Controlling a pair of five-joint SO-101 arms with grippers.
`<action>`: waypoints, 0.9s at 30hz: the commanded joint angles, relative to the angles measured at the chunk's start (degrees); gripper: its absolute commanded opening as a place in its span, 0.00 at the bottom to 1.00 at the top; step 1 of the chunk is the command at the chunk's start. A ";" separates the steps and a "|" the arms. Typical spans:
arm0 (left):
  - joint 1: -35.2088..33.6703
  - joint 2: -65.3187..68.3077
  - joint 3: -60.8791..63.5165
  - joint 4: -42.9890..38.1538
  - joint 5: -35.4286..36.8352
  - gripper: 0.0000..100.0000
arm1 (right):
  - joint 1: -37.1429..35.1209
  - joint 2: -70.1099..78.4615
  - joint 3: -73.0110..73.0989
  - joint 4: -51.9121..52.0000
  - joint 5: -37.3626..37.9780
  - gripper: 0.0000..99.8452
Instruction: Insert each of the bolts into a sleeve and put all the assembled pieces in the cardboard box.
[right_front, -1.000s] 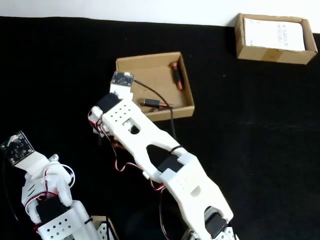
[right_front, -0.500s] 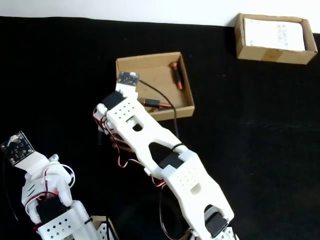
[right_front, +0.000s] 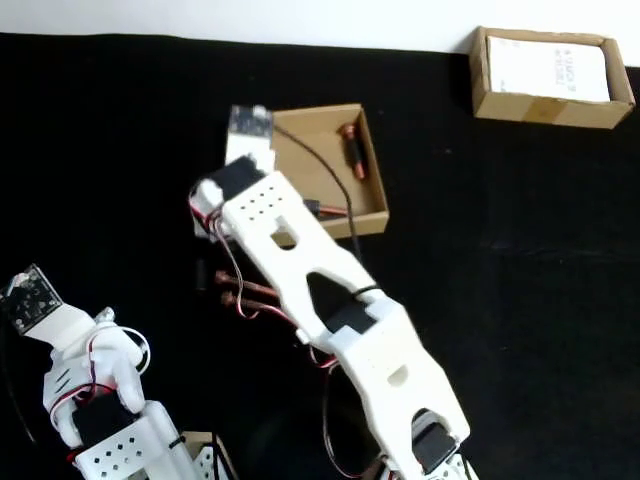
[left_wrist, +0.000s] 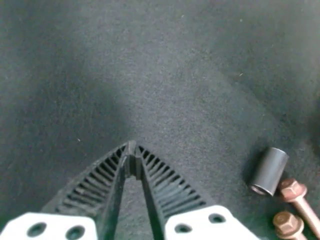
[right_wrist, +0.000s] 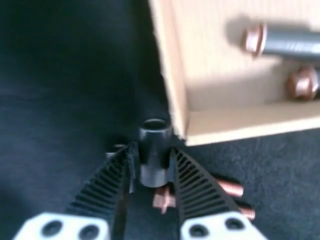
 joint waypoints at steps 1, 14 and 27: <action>1.71 -0.13 -4.26 -2.37 0.53 0.01 | 2.24 -7.96 -6.02 3.21 3.34 0.01; 15.60 33.36 -51.74 12.92 0.70 0.01 | 14.46 -26.42 -14.29 13.41 15.21 0.01; 37.14 79.60 -100.44 44.84 29.45 0.01 | 25.19 -46.64 16.40 13.23 15.21 0.01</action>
